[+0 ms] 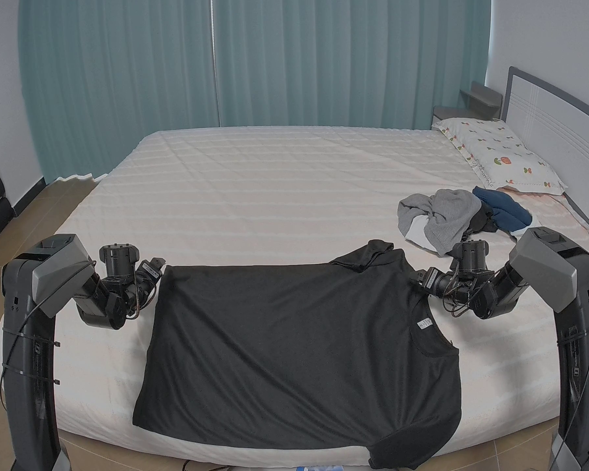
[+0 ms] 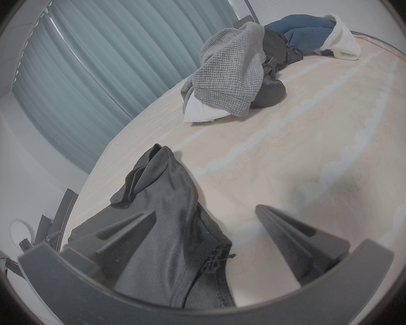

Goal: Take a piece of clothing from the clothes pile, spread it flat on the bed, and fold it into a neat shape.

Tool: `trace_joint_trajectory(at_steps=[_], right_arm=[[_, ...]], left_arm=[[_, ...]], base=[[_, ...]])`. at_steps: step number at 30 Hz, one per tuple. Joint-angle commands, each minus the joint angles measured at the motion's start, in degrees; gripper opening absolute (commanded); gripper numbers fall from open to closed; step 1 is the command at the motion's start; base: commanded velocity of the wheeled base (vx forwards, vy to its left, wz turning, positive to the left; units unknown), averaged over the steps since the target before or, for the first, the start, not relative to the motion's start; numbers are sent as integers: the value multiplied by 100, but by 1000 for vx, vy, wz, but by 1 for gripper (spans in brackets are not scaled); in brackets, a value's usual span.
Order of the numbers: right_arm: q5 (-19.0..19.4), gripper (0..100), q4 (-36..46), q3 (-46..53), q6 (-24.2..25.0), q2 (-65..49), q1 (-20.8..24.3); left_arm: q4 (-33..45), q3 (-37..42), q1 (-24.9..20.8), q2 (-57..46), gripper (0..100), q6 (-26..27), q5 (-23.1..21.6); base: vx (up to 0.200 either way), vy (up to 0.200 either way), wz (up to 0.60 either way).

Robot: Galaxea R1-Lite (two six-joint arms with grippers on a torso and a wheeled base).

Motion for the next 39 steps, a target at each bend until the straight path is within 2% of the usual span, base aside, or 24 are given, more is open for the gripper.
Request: trace_joint_trajectory(at_steps=[1,2,3,32,33,36,39], right_arm=[[2,100,13,30,8,-15,22],[2,100,21,30,8,-15,22],[2,0,39,30,8,-6,22],[-42,0,-163,65,8,-138,-145],[-24,100,-163,215,8,-305,-136],[11,100,-137,628,8,-718,-145],[99,100,-172,1322,34,-1280,-154]], left_arm=[[0,0,3,9,100,0,2],[0,0,3,9,100,0,2],[0,0,3,9,100,0,2],[-8,0,3,0,100,-9,2],[-17,18,3,-18,100,-9,2],[-52,220,3,-202,100,0,2],[-281,782,3,-817,100,-18,-78]], base=[[0,0,0],[0,0,0],[0,0,0],[0,0,0],[0,0,0],[0,0,0],[0,0,0]])
